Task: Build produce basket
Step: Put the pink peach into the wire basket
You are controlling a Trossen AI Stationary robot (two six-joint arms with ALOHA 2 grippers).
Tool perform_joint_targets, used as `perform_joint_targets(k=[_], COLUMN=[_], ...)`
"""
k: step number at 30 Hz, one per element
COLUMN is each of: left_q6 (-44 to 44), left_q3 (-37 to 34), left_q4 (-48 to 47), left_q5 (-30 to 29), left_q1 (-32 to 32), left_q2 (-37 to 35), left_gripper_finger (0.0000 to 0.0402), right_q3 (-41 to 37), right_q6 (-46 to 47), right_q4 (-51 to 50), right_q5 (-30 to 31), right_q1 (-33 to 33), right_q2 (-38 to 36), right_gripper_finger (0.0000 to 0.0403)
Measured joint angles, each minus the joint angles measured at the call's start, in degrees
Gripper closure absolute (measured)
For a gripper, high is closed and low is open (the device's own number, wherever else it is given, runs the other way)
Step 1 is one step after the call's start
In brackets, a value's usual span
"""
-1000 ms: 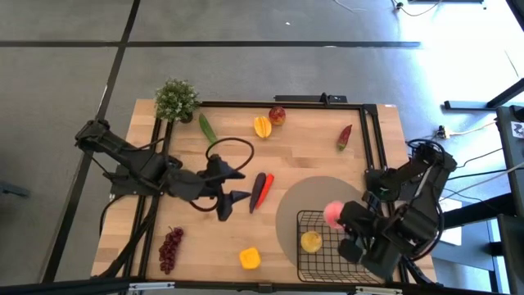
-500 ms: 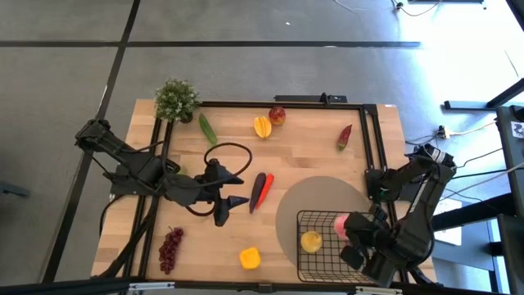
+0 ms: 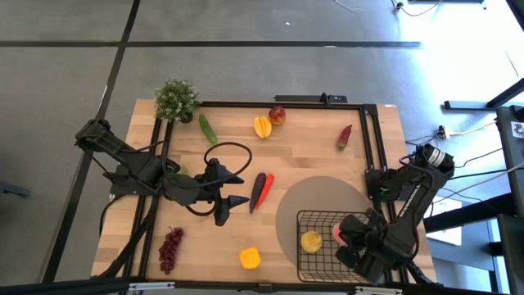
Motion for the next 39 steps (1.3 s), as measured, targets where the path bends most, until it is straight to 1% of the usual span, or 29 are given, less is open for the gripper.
perform_joint_targets(k=[4, 8, 15, 21, 26, 29, 36, 39], left_q6=[0.0, 0.0, 0.0, 0.0, 0.1, 0.1, 0.1, -0.4], left_q3=[0.0, 0.0, 0.0, 0.0, 0.0, 0.0, 0.0, 0.0], left_q4=[0.0, 0.0, 0.0, -0.1, -0.2, -0.4, -0.6, -2.5], left_q5=[0.0, -0.2, -0.1, -0.1, -0.1, -0.1, 0.5, 0.5], left_q1=[0.2, 0.2, 0.2, 0.2, 0.2, 0.2, 0.2, 0.2], left_q2=[0.0, 0.0, 0.0, 0.0, 0.0, 0.0, 0.0, 0.0], left_gripper_finger=[0.0127, 0.0127, 0.0127, 0.0127, 0.0127, 0.0127, 0.0127, 0.0127], right_q3=[-3.0, -6.0, -7.3, -7.3, -7.3, -7.3, -7.0, -5.4], right_q6=[-0.4, -3.1, -6.7, -8.1, -10.8, -11.0, -17.1, -18.5], right_q4=[4.6, 9.5, 11.1, 11.3, 12.6, 12.9, 14.4, 14.2], right_q5=[0.1, 0.2, 2.6, 0.7, -2.4, -3.3, -5.7, -7.6], right_q1=[-1.1, -2.4, -4.8, -7.1, -9.0, -10.1, -12.3, -13.3], right_q2=[0.0, 0.0, 0.0, 0.0, 0.0, 0.0, 0.0, 0.0], right_gripper_finger=[0.0403, 0.0403, 0.0403, 0.0402, 0.0399, 0.0379, 0.03, 0.0282])
